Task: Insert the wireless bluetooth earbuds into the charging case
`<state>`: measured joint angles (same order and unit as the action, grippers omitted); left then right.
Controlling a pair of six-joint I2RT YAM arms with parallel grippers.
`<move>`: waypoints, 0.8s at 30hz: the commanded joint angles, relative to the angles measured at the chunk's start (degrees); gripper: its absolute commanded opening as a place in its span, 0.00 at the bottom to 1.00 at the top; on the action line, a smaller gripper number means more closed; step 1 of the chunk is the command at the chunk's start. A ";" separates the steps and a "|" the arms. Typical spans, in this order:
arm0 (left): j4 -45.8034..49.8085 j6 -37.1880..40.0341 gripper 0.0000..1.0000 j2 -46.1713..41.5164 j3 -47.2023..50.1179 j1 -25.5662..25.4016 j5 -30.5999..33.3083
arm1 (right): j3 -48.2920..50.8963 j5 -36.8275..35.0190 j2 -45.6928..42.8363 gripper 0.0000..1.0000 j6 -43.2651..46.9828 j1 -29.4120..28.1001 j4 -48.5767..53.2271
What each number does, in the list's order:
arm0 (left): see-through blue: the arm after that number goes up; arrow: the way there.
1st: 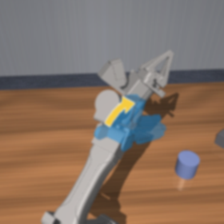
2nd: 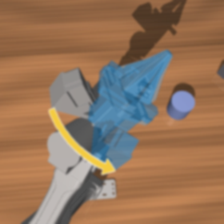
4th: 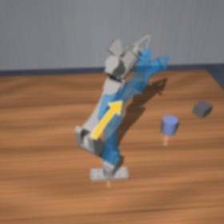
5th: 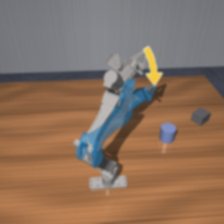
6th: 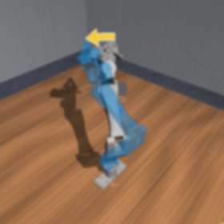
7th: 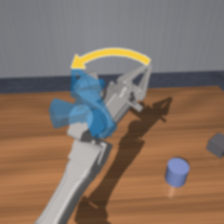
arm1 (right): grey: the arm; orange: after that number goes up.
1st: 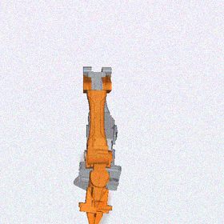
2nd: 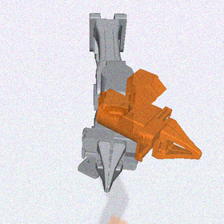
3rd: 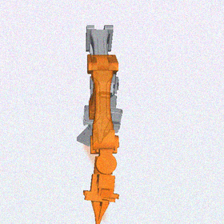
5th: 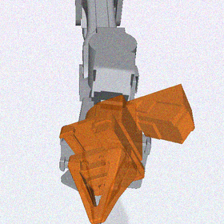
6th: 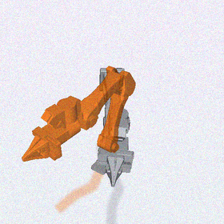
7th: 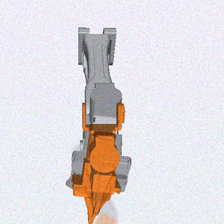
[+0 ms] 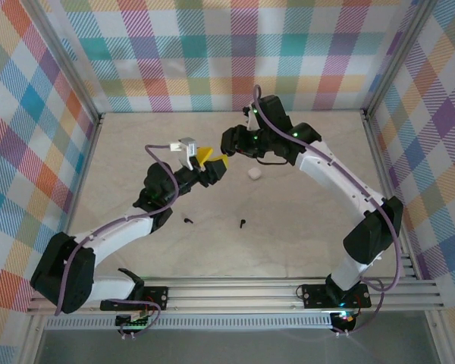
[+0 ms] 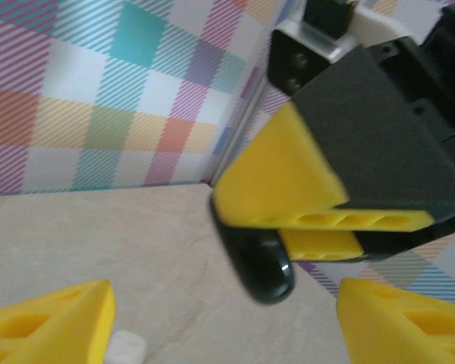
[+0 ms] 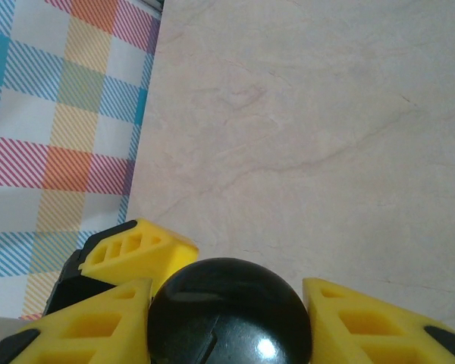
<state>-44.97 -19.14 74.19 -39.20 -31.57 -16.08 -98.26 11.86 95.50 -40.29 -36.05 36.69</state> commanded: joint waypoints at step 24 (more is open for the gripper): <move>-12.69 -5.87 0.14 9.19 -7.18 -2.88 -2.62 | 9.41 6.48 -9.92 0.45 -9.16 1.84 -11.35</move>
<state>-56.03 -25.36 83.64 -44.21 -34.37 -18.39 -89.71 15.57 88.60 -48.51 -34.22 27.79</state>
